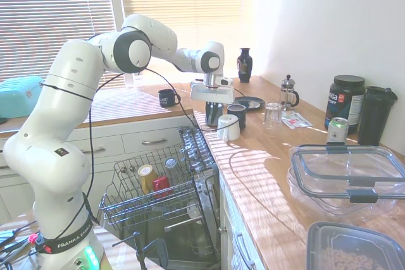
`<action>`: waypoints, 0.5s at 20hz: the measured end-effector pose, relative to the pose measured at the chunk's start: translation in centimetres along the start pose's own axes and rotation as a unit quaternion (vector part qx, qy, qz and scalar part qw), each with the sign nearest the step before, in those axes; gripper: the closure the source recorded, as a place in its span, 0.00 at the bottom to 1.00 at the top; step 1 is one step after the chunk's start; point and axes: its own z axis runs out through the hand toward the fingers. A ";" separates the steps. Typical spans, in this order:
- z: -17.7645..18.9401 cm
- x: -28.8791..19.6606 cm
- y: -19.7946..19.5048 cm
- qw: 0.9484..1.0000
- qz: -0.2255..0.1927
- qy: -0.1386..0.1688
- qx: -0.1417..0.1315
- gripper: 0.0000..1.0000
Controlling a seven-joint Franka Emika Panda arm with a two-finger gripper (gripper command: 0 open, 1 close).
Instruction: Take a mug cup out of the rack
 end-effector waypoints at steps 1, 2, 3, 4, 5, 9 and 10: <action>0.1 0.0 -0.1 1.000 0.001 0.000 -0.001 0.00; 0.2 0.0 -0.3 1.000 0.002 0.000 -0.002 0.00; 0.3 0.0 -0.3 1.000 0.003 0.000 -0.003 0.00; 0.3 -0.1 -0.4 1.000 0.004 0.001 -0.004 0.00; 0.3 -0.1 -0.4 1.000 0.006 0.002 -0.005 0.00; 0.1 0.1 -0.4 1.000 0.010 0.010 -0.006 0.00; -0.1 0.1 -0.4 1.000 0.010 0.013 -0.005 0.00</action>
